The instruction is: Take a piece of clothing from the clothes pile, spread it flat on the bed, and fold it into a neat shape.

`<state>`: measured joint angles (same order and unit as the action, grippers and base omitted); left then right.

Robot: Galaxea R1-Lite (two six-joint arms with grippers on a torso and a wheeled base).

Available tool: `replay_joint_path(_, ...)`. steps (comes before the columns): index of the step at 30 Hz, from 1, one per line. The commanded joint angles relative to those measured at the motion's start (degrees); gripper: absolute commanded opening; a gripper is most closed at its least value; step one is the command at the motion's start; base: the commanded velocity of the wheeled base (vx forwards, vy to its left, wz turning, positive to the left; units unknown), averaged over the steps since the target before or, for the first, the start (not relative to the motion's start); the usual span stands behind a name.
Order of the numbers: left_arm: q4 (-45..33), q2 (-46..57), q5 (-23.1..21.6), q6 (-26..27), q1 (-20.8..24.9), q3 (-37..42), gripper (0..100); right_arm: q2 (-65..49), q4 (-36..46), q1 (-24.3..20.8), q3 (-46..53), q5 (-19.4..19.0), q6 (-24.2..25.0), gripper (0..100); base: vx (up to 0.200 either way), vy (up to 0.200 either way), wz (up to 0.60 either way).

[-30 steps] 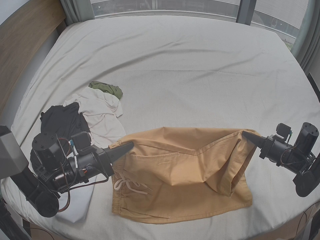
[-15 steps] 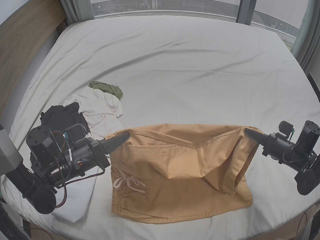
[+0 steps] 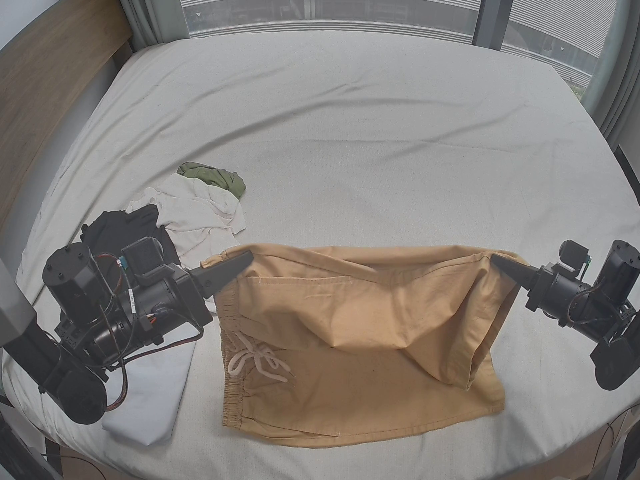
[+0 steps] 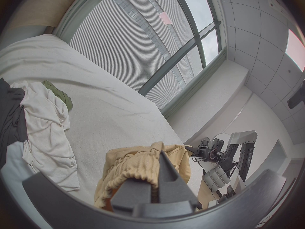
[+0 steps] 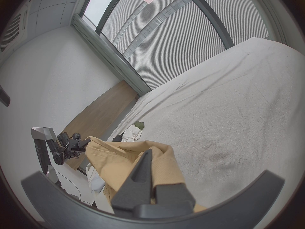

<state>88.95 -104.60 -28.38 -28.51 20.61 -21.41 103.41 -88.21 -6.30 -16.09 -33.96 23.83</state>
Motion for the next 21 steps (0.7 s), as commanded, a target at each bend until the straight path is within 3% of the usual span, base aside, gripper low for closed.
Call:
replay_joint_path(1,0.1,0.3,0.0,-0.1,-0.6,-0.3,0,-1.4,0.0,0.0,-0.2,-0.5,0.1,0,0.0,0.0,0.0)
replay_joint_path(11,0.1,1.9,0.0,-2.0,-0.8,-0.9,0,-5.3,0.0,0.2,-0.5,-2.8,2.1,0,0.0,0.0,0.0)
replay_joint_path(21,0.2,3.4,-0.2,-2.3,-2.6,-0.9,0,-8.7,0.0,3.8,-1.1,-6.9,5.5,0,0.0,0.0,0.0)
